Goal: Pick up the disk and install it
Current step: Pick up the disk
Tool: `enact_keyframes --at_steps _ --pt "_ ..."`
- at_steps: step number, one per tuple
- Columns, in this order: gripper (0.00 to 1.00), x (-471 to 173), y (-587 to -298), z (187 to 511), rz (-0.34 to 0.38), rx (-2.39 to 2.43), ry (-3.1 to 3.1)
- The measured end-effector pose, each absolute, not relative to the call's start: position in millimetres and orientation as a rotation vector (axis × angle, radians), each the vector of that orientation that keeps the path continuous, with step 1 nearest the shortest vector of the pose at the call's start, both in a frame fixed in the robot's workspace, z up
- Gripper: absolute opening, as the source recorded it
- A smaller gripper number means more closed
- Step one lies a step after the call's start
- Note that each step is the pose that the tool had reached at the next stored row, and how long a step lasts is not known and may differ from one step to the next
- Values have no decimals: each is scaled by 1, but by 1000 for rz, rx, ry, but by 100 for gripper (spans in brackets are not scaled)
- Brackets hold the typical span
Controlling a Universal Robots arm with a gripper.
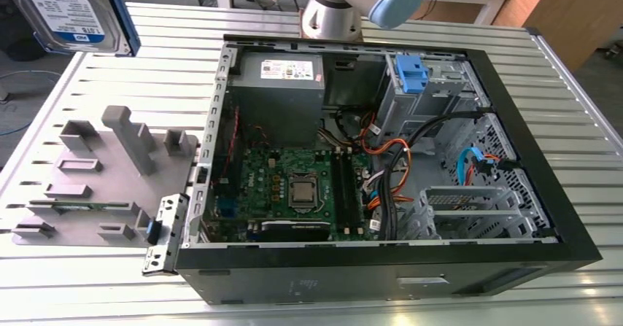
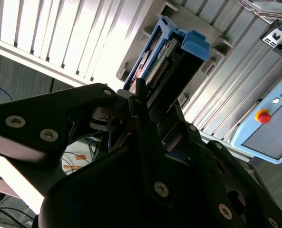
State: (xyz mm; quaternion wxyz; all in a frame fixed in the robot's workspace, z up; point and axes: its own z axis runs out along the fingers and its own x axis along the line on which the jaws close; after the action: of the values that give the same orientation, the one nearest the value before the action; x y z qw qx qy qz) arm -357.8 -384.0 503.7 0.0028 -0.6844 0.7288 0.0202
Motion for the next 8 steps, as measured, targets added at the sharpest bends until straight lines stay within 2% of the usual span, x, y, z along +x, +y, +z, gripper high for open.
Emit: enact_keyframes --at_steps 8 --pt "35 -355 -384 504 63 -2146 2286"
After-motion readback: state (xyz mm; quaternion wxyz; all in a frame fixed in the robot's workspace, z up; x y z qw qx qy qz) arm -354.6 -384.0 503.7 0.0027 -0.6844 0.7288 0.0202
